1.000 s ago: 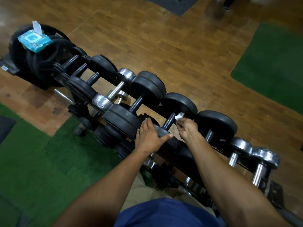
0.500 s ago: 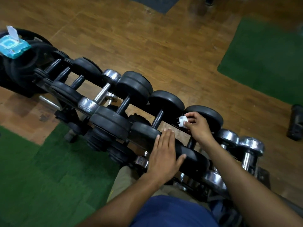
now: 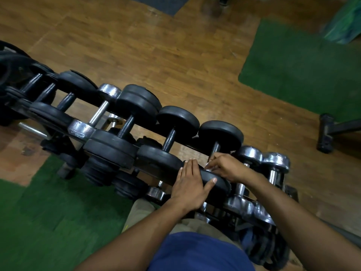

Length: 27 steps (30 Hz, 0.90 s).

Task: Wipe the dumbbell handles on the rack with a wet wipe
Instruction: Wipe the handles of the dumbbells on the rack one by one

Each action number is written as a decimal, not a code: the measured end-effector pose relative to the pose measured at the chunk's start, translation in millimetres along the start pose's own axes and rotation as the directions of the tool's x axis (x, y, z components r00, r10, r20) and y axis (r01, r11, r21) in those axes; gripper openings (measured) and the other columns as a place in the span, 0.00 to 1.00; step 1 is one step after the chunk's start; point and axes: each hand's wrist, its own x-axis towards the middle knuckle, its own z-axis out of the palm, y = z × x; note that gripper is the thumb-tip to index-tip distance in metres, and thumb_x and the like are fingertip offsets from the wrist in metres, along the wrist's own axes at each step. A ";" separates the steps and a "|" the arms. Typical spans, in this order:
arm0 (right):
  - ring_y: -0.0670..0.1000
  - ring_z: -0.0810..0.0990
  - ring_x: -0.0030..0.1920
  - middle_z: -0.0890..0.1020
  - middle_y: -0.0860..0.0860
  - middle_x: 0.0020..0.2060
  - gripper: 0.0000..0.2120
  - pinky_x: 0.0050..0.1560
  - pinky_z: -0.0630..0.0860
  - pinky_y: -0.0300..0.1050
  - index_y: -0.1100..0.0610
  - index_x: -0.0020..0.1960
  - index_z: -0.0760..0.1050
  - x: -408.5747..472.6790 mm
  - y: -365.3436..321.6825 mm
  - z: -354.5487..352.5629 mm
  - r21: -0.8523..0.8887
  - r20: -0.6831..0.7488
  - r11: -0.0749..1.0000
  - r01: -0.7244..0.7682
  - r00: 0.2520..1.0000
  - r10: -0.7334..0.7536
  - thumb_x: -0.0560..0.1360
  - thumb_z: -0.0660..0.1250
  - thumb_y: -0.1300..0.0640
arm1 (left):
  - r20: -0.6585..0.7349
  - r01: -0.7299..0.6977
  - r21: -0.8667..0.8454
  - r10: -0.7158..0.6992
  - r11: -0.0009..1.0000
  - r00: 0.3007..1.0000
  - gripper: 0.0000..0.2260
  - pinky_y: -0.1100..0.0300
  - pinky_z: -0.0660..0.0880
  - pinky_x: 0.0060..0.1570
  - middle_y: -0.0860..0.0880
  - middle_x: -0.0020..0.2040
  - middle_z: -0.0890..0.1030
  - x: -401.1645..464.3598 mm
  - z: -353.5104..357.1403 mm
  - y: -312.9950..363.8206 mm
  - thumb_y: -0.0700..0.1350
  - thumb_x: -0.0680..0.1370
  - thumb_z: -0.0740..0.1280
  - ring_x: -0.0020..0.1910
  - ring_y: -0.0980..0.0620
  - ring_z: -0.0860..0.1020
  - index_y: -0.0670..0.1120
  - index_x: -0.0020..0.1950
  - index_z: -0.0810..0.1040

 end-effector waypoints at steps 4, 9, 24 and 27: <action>0.49 0.78 0.49 0.72 0.46 0.53 0.13 0.47 0.76 0.46 0.44 0.61 0.82 5.1 0.2 -9.1 -0.240 -0.014 0.971 0.007 1.000 -0.010 0.78 0.68 0.52 | 0.064 -0.007 0.070 0.002 0.998 0.998 0.43 0.52 0.41 0.79 0.44 0.84 0.43 3.0 -5.1 0.0 0.70 0.81 0.48 0.82 0.48 0.41 0.41 0.83 0.39; 0.55 0.81 0.51 0.76 0.47 0.55 0.15 0.45 0.77 0.50 0.46 0.64 0.77 3.1 0.1 -14.0 -0.251 -0.227 0.960 -0.126 0.972 0.068 0.79 0.65 0.56 | 0.097 -0.005 0.104 -0.005 0.995 0.995 0.44 0.51 0.42 0.80 0.43 0.84 0.43 5.5 -7.1 0.4 0.70 0.81 0.48 0.82 0.48 0.41 0.40 0.83 0.39; 0.45 0.78 0.56 0.76 0.41 0.59 0.07 0.53 0.77 0.45 0.46 0.52 0.82 -5.9 8.6 -7.1 -0.152 -0.022 0.985 0.079 0.996 -0.083 0.76 0.70 0.56 | 0.090 -0.030 0.140 0.018 0.990 0.996 0.43 0.51 0.44 0.80 0.42 0.84 0.47 5.2 -9.1 -1.5 0.70 0.81 0.48 0.83 0.47 0.45 0.40 0.83 0.43; 0.46 0.79 0.57 0.77 0.42 0.59 0.09 0.53 0.77 0.44 0.47 0.57 0.83 -7.0 9.6 -5.1 -0.153 -0.192 0.988 -0.003 0.981 -0.027 0.78 0.69 0.53 | 0.109 -0.041 0.145 0.025 0.989 0.994 0.43 0.51 0.44 0.80 0.42 0.84 0.46 4.8 -10.2 -1.8 0.70 0.81 0.48 0.83 0.47 0.44 0.40 0.83 0.42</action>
